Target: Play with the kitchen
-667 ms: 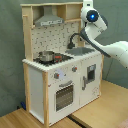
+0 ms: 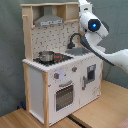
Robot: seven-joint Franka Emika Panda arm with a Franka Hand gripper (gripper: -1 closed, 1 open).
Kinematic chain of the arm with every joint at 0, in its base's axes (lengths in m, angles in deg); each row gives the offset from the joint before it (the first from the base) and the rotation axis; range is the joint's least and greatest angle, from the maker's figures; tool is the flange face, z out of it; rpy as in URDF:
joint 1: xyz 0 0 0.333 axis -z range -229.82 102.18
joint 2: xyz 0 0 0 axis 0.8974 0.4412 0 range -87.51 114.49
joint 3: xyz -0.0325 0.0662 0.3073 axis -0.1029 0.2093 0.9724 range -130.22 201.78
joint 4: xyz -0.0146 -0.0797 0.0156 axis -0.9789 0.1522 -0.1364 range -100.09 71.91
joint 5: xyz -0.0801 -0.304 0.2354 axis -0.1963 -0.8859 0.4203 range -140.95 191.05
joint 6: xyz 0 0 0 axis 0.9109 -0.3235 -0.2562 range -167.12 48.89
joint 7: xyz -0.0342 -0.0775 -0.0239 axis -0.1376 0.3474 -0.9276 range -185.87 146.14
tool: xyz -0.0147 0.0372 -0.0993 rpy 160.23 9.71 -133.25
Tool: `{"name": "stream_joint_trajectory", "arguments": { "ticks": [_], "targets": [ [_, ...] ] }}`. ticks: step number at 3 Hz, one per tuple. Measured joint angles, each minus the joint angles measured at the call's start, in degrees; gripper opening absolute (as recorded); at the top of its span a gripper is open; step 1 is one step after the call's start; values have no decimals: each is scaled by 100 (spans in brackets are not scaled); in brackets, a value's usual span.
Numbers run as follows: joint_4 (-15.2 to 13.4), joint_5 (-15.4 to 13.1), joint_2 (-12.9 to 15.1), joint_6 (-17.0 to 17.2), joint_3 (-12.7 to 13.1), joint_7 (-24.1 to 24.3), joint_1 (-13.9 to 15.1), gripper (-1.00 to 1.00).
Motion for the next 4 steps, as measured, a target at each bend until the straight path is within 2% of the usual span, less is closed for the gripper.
{"name": "stream_joint_trajectory", "arguments": {
  "ticks": [1,4],
  "targets": [
    [-248,-412,-119,48,-110,-37,-464,100],
    [-1294,-1713,-192,194,-459,58,-1709,100]
  ]
}}
